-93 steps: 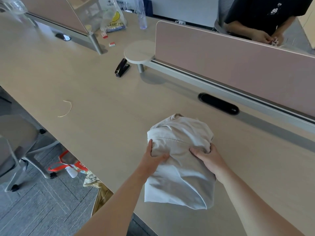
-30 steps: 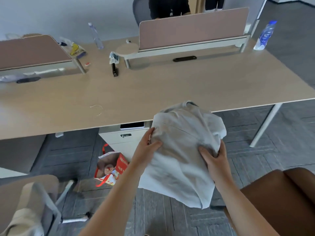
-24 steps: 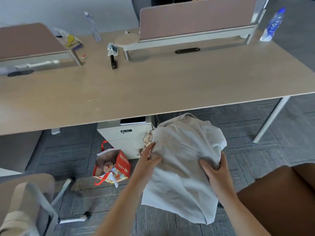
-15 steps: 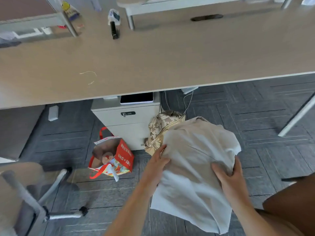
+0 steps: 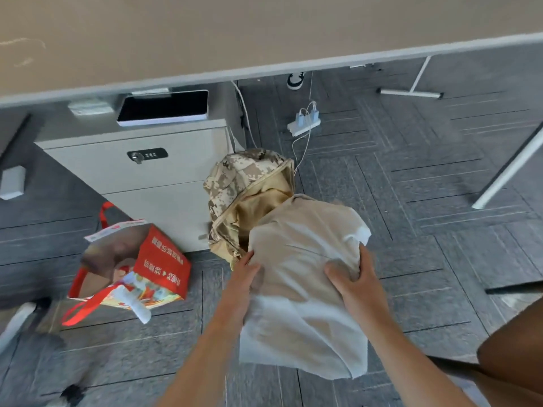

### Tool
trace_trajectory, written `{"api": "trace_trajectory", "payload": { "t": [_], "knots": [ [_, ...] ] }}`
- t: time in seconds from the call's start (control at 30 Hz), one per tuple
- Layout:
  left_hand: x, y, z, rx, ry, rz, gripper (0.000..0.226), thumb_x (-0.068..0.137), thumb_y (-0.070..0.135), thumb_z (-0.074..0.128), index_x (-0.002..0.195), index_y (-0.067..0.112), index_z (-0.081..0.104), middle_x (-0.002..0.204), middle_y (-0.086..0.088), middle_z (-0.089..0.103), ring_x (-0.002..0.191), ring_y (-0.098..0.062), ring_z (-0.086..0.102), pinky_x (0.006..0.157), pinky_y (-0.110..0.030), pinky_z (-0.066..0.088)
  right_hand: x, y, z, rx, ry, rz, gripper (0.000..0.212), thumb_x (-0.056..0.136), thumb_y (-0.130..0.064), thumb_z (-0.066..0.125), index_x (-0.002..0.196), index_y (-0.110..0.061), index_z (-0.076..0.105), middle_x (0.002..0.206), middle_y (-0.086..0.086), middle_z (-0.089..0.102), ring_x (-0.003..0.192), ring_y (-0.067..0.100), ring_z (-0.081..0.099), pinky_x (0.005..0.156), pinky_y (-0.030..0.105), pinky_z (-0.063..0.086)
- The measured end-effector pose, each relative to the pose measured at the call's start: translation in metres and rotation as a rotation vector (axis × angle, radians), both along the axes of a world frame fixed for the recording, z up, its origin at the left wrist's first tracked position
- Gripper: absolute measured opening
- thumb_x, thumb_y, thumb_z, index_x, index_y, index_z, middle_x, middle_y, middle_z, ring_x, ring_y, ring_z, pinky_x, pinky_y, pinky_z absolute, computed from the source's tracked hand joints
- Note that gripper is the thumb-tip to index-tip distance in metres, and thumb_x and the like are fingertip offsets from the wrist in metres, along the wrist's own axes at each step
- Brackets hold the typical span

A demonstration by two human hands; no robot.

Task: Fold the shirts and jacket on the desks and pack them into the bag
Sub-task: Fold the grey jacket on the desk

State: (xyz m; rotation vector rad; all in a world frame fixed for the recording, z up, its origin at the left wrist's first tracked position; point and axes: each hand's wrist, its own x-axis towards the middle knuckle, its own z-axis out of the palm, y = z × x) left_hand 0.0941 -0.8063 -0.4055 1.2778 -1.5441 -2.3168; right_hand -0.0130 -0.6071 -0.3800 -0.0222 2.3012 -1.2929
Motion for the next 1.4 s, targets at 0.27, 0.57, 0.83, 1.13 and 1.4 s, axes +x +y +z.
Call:
{"api": "trace_trajectory", "payload": {
  "t": [0.27, 0.57, 0.83, 1.13, 1.4],
  "knots": [
    [0.016, -0.026, -0.073, 0.007, 0.057, 0.032, 0.076, 0.076, 0.051, 0.076, 0.144, 0.034, 0.046, 0.134, 0.001, 0.063, 0.12, -0.023, 0.063, 0.107, -0.053, 0.045, -0.018, -0.058, -0.042, 0.124, 0.247, 0.277, 0.092, 0.081, -0.059, 0.067, 0.155, -0.047, 0.013, 0.156, -0.022, 0.031, 0.129, 0.015, 0.051, 0.094, 0.041, 0.049],
    [0.026, -0.04, -0.104, -0.124, 0.093, 0.18, 0.076, 0.074, 0.041, 0.083, 0.141, 0.046, 0.046, 0.128, 0.009, 0.065, 0.115, -0.02, 0.064, 0.104, -0.051, 0.048, -0.033, -0.097, -0.071, 0.202, 0.336, 0.505, 0.094, 0.083, -0.062, 0.064, 0.155, -0.048, 0.005, 0.162, -0.017, 0.022, 0.133, 0.021, 0.05, 0.099, 0.043, 0.047],
    [0.021, -0.051, -0.103, -0.461, 0.05, 0.032, 0.071, 0.078, 0.036, 0.074, 0.136, 0.059, 0.04, 0.133, -0.001, 0.055, 0.112, -0.018, 0.061, 0.1, -0.04, 0.05, -0.043, -0.119, -0.12, 0.176, 0.165, 0.523, 0.096, 0.075, -0.066, 0.065, 0.154, -0.048, 0.014, 0.16, -0.006, 0.032, 0.133, 0.032, 0.049, 0.105, 0.047, 0.043],
    [0.014, -0.053, -0.112, -0.56, 0.045, -0.085, 0.061, 0.071, 0.055, 0.076, 0.128, 0.055, 0.053, 0.159, 0.024, 0.016, 0.134, -0.008, 0.045, 0.106, -0.033, 0.043, -0.055, -0.116, -0.149, 0.004, 0.068, 0.405, 0.086, 0.084, -0.049, 0.066, 0.153, -0.05, 0.015, 0.152, -0.005, 0.044, 0.13, 0.031, 0.051, 0.102, 0.043, 0.043],
    [-0.018, -0.055, -0.114, -0.818, -0.306, -0.188, 0.074, 0.082, 0.054, 0.067, 0.149, 0.038, 0.04, 0.165, 0.01, 0.009, 0.15, -0.024, 0.018, 0.119, -0.042, 0.025, -0.053, -0.113, -0.144, 0.115, 0.382, 0.648, 0.072, 0.097, -0.057, 0.047, 0.155, -0.052, 0.004, 0.168, -0.009, -0.001, 0.15, 0.024, 0.025, 0.108, 0.048, 0.04]
  ]
}}
